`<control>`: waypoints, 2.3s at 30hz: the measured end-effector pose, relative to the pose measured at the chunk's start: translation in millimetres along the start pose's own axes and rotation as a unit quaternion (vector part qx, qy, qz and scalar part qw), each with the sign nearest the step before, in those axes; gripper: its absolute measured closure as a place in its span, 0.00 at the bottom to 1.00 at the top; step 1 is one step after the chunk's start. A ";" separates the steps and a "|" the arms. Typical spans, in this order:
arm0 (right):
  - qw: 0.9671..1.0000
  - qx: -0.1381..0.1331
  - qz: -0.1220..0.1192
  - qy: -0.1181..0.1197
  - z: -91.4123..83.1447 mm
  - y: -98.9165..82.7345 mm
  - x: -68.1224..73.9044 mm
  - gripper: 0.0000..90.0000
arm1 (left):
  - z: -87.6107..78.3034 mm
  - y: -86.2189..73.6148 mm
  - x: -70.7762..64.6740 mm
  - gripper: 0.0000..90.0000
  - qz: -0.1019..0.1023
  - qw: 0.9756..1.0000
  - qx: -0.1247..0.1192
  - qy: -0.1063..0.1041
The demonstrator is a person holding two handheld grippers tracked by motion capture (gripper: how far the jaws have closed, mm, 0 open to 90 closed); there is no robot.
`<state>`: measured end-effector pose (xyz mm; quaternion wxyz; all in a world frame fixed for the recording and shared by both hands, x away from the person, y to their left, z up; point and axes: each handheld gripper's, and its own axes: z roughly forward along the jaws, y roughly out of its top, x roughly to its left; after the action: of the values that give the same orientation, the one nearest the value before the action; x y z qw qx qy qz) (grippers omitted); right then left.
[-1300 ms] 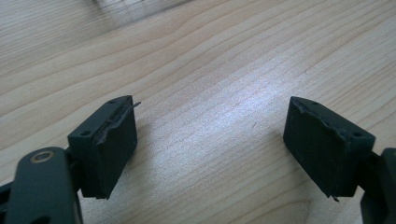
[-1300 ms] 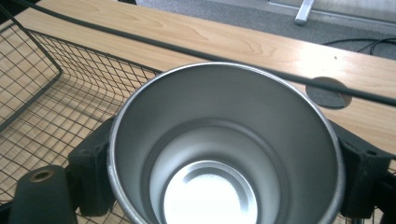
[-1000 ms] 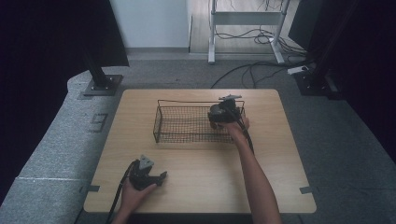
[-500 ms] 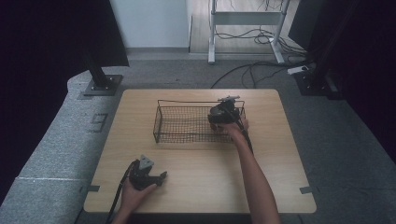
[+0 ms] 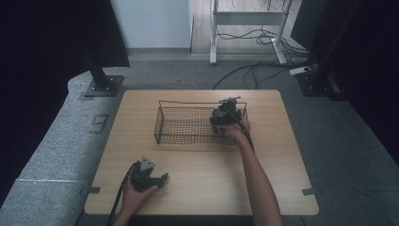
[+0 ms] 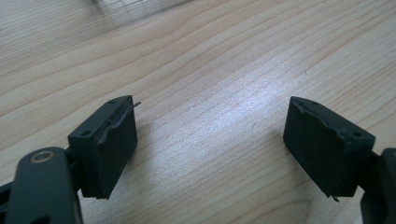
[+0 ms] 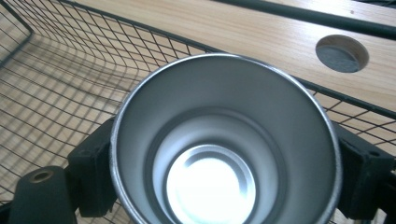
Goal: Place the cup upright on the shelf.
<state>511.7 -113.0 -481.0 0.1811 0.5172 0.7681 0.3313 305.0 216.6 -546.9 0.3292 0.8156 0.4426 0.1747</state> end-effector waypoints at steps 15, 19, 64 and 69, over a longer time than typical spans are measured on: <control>0.999 0.042 -0.010 0.000 0.0 -1.2 0.9 0.13 | 0.0 0.0 0.0 0.20 0.000 1.000 0.000 0.000; 0.998 0.051 -0.023 -0.010 -0.1 -3.3 2.5 0.12 | 0.0 0.0 0.1 0.19 0.000 1.000 0.000 0.000; 0.989 -0.133 -0.021 0.056 -95.3 -59.1 4.6 0.14 | -0.2 0.1 0.1 0.19 0.001 1.000 0.001 0.000; 0.988 -0.144 -0.028 0.053 -105.8 -92.7 9.5 0.18 | -0.2 0.1 0.0 0.19 0.000 1.000 0.001 0.000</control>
<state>379.6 -161.0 -469.3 0.2223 0.4455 0.7350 0.4603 304.9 216.7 -546.7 0.3282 0.8162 0.4425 0.1742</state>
